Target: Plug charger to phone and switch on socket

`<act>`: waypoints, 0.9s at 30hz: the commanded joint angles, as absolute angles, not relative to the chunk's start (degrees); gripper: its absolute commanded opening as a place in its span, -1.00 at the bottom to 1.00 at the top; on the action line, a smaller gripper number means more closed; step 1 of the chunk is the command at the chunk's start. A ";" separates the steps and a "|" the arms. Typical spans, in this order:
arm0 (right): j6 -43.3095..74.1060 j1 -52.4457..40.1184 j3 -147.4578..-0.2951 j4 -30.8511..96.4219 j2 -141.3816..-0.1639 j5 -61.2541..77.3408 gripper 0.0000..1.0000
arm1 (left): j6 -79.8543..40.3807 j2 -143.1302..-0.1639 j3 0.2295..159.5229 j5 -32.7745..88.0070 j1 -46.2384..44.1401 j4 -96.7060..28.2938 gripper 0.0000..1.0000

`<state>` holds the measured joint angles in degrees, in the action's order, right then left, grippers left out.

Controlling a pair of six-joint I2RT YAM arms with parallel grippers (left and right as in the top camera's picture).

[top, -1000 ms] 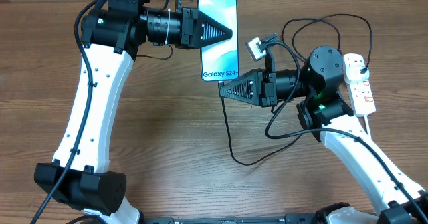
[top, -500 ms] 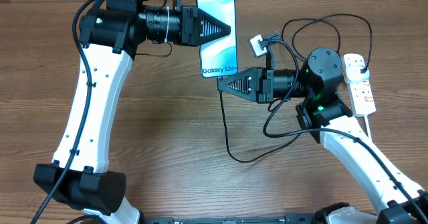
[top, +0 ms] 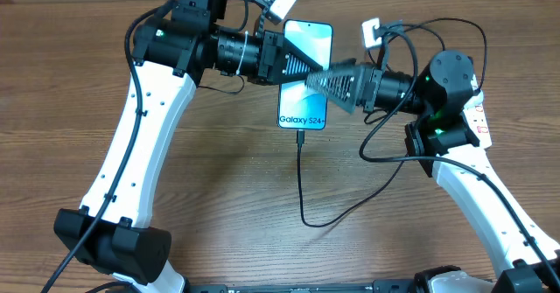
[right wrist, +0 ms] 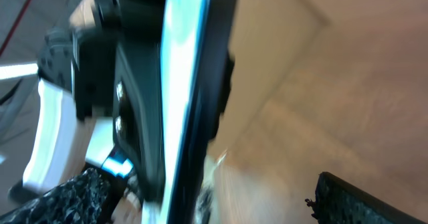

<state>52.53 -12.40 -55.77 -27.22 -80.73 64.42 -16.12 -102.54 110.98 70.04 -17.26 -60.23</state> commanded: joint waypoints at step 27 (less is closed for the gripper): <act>16.69 -12.82 -56.58 24.47 -80.44 45.82 1.00 | -16.23 -106.10 111.68 31.73 -20.71 -72.29 -0.91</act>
